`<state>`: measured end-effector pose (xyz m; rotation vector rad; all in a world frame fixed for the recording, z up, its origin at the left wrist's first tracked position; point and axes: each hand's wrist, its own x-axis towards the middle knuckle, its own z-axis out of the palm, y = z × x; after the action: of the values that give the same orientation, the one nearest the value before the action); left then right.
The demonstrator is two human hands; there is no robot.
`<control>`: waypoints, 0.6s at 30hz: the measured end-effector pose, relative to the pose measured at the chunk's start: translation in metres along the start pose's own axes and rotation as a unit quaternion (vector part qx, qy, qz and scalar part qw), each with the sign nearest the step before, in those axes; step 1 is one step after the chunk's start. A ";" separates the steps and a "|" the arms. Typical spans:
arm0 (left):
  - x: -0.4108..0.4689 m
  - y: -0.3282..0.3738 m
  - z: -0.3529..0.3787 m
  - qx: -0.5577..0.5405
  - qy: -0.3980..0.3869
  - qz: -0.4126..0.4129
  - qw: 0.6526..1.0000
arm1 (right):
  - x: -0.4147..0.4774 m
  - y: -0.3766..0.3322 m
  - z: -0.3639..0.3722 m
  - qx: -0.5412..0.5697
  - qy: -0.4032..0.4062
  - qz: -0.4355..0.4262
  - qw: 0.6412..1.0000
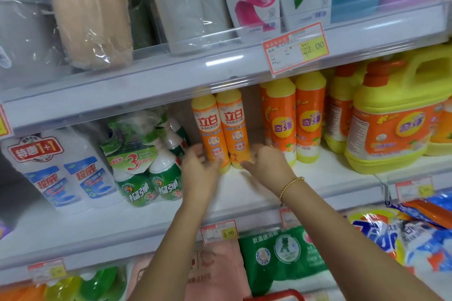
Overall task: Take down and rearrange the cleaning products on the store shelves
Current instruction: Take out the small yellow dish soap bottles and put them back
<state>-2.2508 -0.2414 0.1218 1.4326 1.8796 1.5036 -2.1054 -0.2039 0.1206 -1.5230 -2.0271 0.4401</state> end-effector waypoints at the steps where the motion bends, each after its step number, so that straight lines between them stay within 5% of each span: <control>1: -0.020 0.006 -0.002 -0.003 0.022 0.030 0.999 | -0.010 -0.001 -0.019 -0.003 -0.002 -0.013 1.000; 3: -0.066 0.017 0.000 -0.026 0.000 0.076 0.997 | -0.030 0.001 -0.061 0.014 -0.013 -0.037 0.999; 8: -0.167 0.020 0.038 -0.039 -0.213 0.104 0.971 | -0.106 0.040 -0.124 0.026 -0.063 -0.038 0.997; 18: -0.282 -0.044 0.184 0.056 -0.548 -0.030 0.834 | -0.292 0.273 -0.068 0.006 -0.121 0.287 0.950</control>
<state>-2.0103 -0.3793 -0.0741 1.6982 1.2232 0.2988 -1.7970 -0.4040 -0.0497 -2.1336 -1.7094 0.9003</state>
